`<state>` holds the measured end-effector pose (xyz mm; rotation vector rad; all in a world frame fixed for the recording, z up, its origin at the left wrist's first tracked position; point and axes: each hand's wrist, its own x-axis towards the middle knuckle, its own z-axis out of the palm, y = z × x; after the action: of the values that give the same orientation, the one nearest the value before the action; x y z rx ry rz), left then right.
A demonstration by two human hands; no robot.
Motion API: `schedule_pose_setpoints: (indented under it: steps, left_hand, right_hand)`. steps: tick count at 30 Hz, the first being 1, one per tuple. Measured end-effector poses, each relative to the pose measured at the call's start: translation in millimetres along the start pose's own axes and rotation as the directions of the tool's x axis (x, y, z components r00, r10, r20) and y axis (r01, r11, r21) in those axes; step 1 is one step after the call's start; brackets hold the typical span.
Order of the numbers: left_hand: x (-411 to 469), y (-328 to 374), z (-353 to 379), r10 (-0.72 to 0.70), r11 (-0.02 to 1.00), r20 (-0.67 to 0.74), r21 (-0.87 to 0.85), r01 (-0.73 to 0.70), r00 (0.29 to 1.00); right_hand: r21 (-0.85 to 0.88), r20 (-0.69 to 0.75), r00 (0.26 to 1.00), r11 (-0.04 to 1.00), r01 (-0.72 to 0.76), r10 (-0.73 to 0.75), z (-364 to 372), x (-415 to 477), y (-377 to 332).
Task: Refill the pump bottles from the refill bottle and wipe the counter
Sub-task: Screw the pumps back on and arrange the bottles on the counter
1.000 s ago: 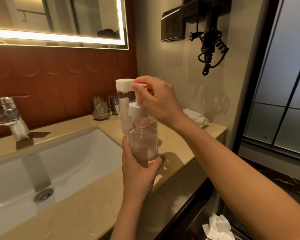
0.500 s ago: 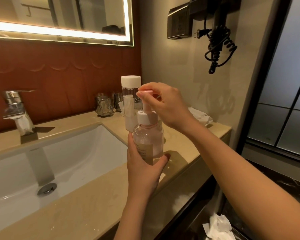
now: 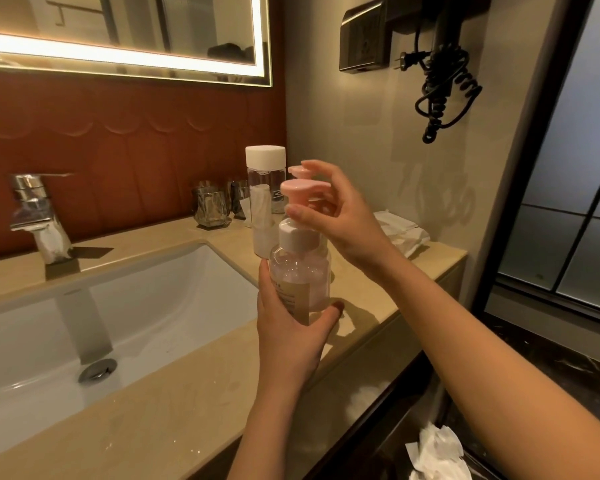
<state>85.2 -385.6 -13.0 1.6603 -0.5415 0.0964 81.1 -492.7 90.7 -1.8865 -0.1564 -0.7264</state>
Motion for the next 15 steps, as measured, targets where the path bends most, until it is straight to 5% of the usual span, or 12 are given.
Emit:
schedule_pose_setpoints:
  steps: [15]
  left_hand:
    - [-0.6, 0.9, -0.1, -0.004, 1.0, 0.0, 0.001, 0.004, 1.0]
  right_hand:
    - [0.024, 0.104, 0.991, 0.996, -0.084, 0.081, 0.7, -1.4, 5.5]
